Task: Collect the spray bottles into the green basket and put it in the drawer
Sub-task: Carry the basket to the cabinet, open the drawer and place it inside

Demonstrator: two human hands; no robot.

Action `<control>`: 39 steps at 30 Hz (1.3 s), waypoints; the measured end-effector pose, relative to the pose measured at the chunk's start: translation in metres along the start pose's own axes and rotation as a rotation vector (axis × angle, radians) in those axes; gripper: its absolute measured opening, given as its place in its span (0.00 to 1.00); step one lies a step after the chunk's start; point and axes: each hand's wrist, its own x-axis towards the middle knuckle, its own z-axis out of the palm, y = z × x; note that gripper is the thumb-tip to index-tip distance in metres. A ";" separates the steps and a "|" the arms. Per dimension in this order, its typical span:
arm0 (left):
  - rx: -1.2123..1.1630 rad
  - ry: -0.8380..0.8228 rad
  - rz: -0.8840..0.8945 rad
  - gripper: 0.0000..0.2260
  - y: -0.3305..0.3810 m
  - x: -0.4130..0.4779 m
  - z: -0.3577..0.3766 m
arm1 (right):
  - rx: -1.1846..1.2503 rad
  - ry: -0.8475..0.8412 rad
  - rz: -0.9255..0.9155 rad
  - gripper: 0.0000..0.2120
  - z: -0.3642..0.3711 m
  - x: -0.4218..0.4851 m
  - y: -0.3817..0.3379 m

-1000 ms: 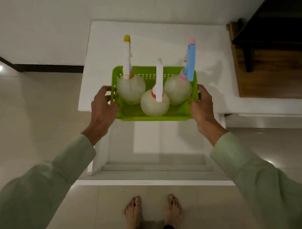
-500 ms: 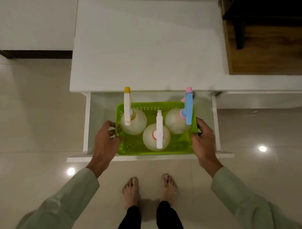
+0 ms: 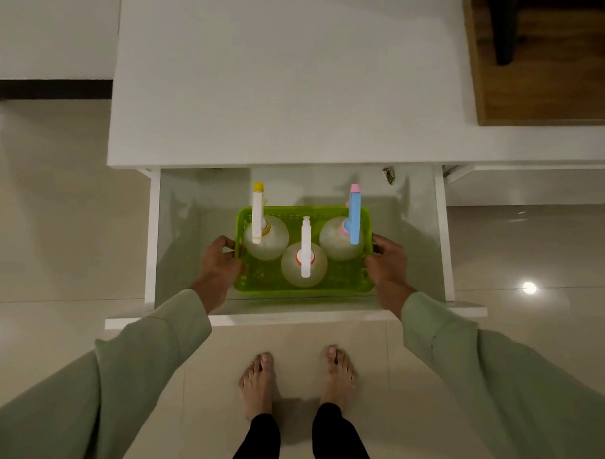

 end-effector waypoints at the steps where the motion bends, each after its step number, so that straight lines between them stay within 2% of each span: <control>1: 0.007 0.006 -0.018 0.15 -0.004 0.008 0.003 | -0.012 0.009 0.031 0.23 0.006 0.008 0.003; 7: 0.053 0.046 -0.078 0.16 -0.023 0.045 0.021 | 0.006 0.094 0.175 0.15 0.032 0.039 0.026; 16: 0.089 0.035 -0.099 0.10 -0.042 0.070 0.029 | -0.022 0.048 0.216 0.16 0.045 0.057 0.043; 19: 0.073 -0.017 -0.110 0.09 -0.046 0.070 0.030 | -0.047 0.019 0.220 0.18 0.044 0.060 0.043; 21: 0.076 -0.065 -0.110 0.13 -0.044 0.068 0.029 | -0.061 -0.032 0.239 0.21 0.042 0.059 0.040; 23: 0.090 -0.108 -0.103 0.22 -0.040 0.061 0.025 | -0.058 -0.070 0.271 0.26 0.038 0.053 0.034; 25: 0.064 -0.090 -0.090 0.28 -0.031 0.046 0.014 | -0.038 -0.068 0.274 0.31 0.026 0.039 0.022; 27: 0.010 -0.027 -0.038 0.27 -0.021 0.021 0.000 | 0.025 -0.053 0.225 0.30 0.009 0.014 0.008; 32: -0.153 0.132 0.160 0.17 -0.011 -0.071 -0.025 | 0.112 0.109 -0.097 0.23 -0.034 -0.077 -0.010; 35: -0.342 0.169 0.165 0.12 -0.018 -0.123 -0.024 | 0.071 0.302 -0.233 0.17 -0.045 -0.127 -0.003; 37: -0.499 0.219 0.060 0.10 -0.027 -0.148 -0.019 | 0.112 0.419 -0.163 0.12 -0.045 -0.149 0.011; 39: -0.645 0.284 -0.114 0.08 -0.038 -0.159 -0.012 | 0.274 0.447 0.086 0.10 -0.040 -0.160 0.024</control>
